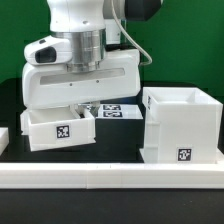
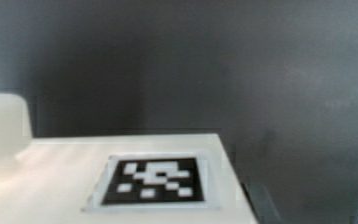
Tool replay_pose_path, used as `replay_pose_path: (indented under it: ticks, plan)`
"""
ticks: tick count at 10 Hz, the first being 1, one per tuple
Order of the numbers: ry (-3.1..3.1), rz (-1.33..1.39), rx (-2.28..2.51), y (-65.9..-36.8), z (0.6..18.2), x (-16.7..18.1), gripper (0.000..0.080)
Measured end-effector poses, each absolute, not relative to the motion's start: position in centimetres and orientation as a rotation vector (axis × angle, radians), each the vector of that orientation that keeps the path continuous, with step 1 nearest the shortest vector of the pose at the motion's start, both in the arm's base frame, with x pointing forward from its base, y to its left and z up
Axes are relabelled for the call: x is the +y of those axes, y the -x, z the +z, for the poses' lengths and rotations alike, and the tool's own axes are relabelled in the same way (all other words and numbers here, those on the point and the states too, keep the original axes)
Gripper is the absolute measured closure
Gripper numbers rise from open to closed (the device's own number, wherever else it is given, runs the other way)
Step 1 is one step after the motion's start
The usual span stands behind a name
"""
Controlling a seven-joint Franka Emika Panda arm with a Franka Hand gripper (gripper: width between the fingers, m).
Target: Assemble drawer
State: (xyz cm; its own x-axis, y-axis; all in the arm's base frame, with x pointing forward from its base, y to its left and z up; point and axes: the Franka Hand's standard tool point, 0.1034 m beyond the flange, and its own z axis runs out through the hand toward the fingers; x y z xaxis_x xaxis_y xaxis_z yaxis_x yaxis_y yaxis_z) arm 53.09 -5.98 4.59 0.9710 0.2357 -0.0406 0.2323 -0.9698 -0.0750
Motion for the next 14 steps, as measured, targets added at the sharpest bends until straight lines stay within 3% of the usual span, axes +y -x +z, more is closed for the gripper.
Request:
replay_pose_path:
  ticks: [5, 14]
  plan:
    - [2.878, 0.011, -1.192, -53.3, 4.4, -6.0, 0.0758]
    - [2.233, 0.054, -2.266, -52.8, 3.3, -6.2, 0.0758]
